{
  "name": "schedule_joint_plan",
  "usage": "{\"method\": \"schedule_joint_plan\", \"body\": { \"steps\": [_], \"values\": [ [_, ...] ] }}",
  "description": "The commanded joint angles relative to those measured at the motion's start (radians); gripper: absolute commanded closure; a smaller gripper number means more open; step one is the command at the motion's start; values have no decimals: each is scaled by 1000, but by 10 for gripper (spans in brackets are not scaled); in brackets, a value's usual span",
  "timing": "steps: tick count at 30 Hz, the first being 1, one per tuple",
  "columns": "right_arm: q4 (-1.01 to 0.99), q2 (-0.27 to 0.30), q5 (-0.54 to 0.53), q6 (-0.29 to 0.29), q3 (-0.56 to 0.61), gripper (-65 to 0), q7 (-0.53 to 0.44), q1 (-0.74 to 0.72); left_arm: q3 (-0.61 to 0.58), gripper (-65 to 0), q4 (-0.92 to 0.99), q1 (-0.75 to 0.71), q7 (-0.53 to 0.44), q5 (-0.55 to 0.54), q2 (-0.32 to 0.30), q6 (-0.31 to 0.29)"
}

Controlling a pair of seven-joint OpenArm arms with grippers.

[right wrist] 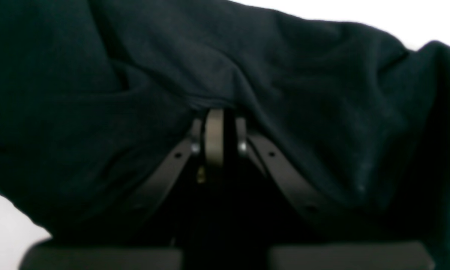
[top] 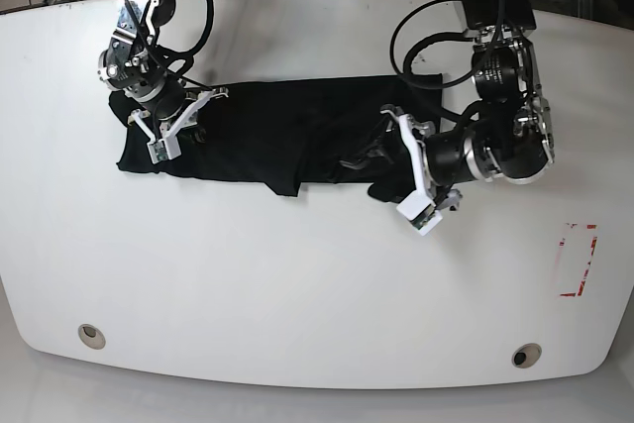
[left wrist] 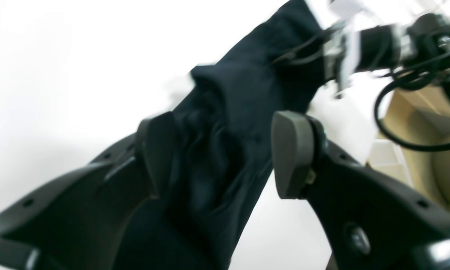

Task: Fold the T-shirt properly
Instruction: 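Fold the strip end with the left gripper toward the right gripper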

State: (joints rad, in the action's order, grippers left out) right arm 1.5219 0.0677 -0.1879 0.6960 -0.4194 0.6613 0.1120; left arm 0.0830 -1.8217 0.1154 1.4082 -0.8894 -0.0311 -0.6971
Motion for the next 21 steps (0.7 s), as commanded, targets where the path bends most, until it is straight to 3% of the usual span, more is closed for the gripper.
{"method": "schedule_joint_plan", "body": {
  "steps": [1,6,11,21],
  "values": [
    [10,4,9,2,0,-41,19,-5,14,-378,-11,-12,-12,-12,-49,-1],
    [10,4,3,2,0,-41,19,-5,10,-332,-13,-72,-23,-14,-123,-1],
    [10,4,3,2,0,-41,19,-5,-27,-276,-3,-95,-30,-14,-140,-1],
    [10,4,5,2,0,-41,19,-5,-361,-292,29,13,-28,-6,-134,-1]
  ]
}}
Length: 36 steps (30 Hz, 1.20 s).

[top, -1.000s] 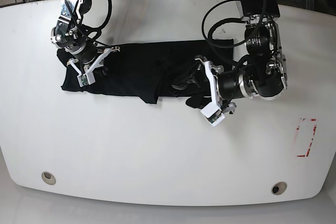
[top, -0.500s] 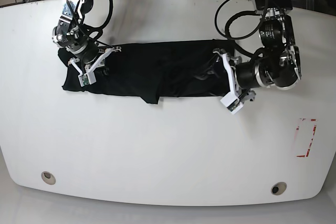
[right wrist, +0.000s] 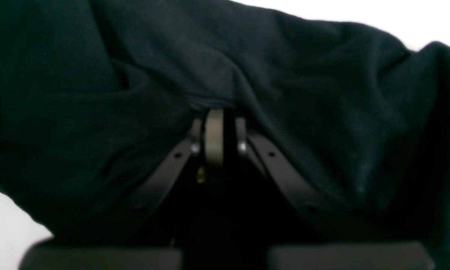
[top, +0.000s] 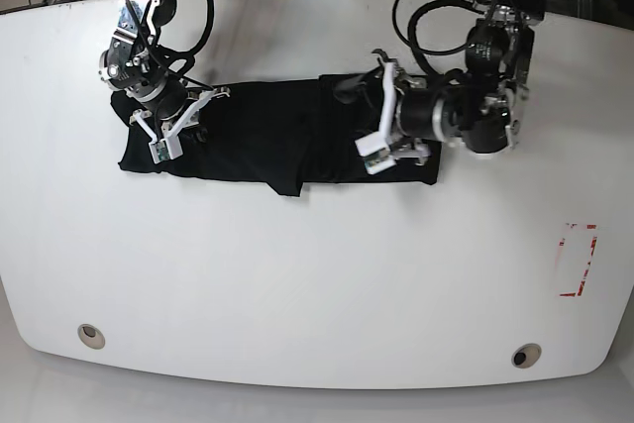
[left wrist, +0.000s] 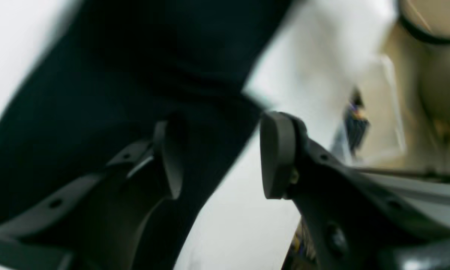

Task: Fold the T-shirt properly
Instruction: 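Fold the strip end with the left gripper toward the right gripper, then press the folded end flat with the left gripper and pull back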

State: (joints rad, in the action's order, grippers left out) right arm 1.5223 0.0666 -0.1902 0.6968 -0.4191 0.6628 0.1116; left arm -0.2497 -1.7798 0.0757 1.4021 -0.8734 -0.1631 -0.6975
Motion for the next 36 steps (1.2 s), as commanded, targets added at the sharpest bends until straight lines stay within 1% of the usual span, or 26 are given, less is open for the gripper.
{"method": "schedule_joint_plan", "body": {
  "steps": [1,4,7,9,14,17,20,22,26,27,29,34,36],
  "values": [
    [10,5,8,1,-1,-41,18,-5,-46,-292,-13,66,-22,-22,0,-1],
    [10,5,10,1,-1,-41,18,-3,-58,-292,-16,103,-22,-27,9,-1],
    [10,5,11,1,-1,-41,18,-3,-18,-289,-27,115,-23,-28,13,-1],
    [10,5,11,1,-1,-41,18,-3,31,-289,-41,115,-23,-22,9,-1],
    [10,5,11,1,-1,-41,18,-3,129,-287,-50,109,-28,-19,-33,-1],
    [10,5,5,1,-1,-41,18,-3,177,-286,-50,89,-39,18,-60,-1],
    [10,5,5,1,-1,-41,18,-8,215,-281,-51,37,-86,79,-72,-1],
    [10,5,5,1,-1,-41,18,-11,227,-253,-51,5,-129,132,-76,-1],
    [10,3,5,1,-1,-41,18,-13,230,-174,-47,-55,-197,245,-89,-1],
    [10,3,5,1,-1,-41,18,-13,230,-164,-45,-66,-208,267,-89,-1],
    [10,3,5,1,-1,-41,18,-13,230,-139,-44,-90,-246,346,-88,-1],
    [10,3,5,1,-1,-41,18,-13,229,-135,-44,-142,-337,472,-82,-1],
    [10,3,5,1,-1,-41,18,-13,229,-135,-42,-150,-344,504,-65,-1]
  ]
}}
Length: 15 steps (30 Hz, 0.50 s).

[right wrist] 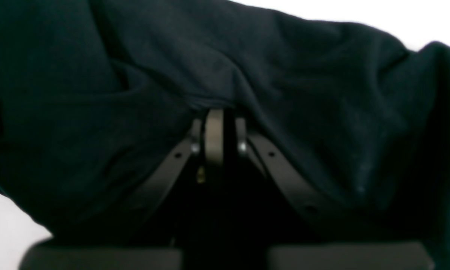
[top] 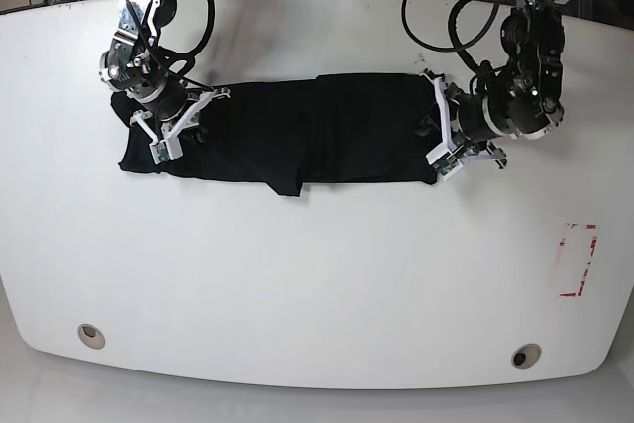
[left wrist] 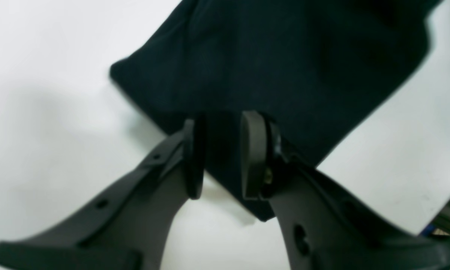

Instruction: Fold the T-shirt properly

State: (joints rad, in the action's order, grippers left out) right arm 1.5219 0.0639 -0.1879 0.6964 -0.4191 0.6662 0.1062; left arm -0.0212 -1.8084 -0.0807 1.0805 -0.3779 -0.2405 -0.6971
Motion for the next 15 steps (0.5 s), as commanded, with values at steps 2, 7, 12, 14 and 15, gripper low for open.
{"method": "schedule_joint_plan", "body": {
  "steps": [2,7,12,14,15],
  "values": [
    [10,6,3,2,-1,-41,14,-7,0,-135,-1,3,-23,36,25,-1],
    [10,6,3,2,-1,-41,14,-7,2,-135,57,3,-24,93,51,-1],
    [10,6,1,2,24,-43,14,-7,5,-133,135,5,-49,116,73,-1],
    [10,7,1,2,50,-43,14,-4,5,-133,158,5,-82,124,74,-1],
    [10,7,1,2,58,-44,14,-3,5,-135,169,5,-92,129,74,-1]
  ]
}}
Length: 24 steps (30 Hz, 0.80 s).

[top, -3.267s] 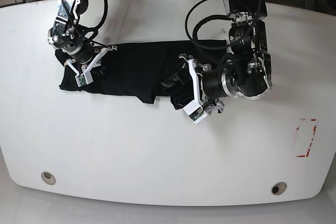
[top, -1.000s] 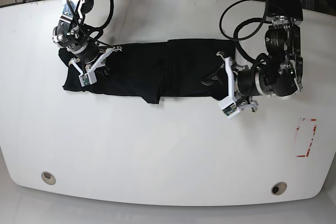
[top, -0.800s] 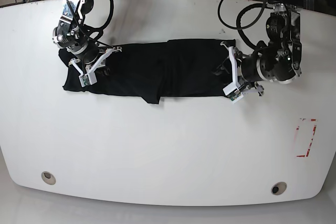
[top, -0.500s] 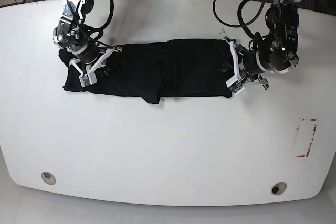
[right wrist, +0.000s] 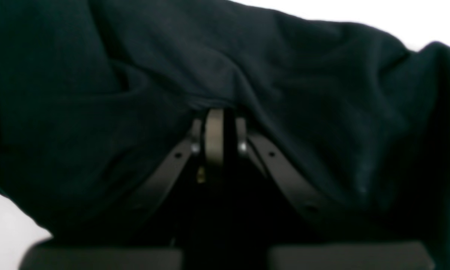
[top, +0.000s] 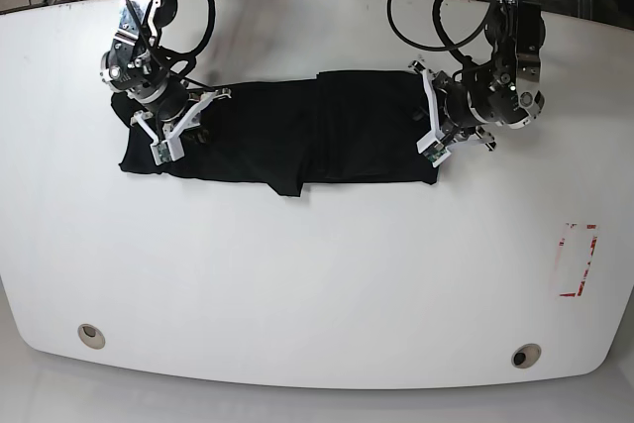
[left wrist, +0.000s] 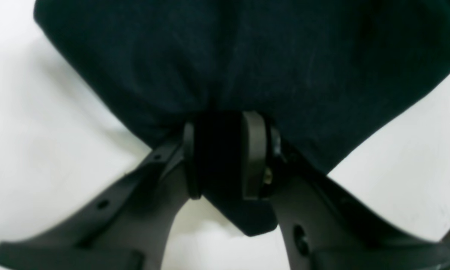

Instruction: Fold the T-shirt properly

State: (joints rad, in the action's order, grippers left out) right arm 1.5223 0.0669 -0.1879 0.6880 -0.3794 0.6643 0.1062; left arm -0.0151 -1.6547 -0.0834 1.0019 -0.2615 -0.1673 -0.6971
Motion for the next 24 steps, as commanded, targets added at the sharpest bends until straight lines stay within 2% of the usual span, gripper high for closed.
{"method": "schedule_joint_plan", "body": {
  "steps": [1,24],
  "values": [
    [10,4,1,10,27,-46,16,-3,-1,-135,27,7,-22,15,1,-1],
    [7,4,3,10,53,-46,15,-13,0,-137,69,9,-31,21,-24,-1]
  ]
}}
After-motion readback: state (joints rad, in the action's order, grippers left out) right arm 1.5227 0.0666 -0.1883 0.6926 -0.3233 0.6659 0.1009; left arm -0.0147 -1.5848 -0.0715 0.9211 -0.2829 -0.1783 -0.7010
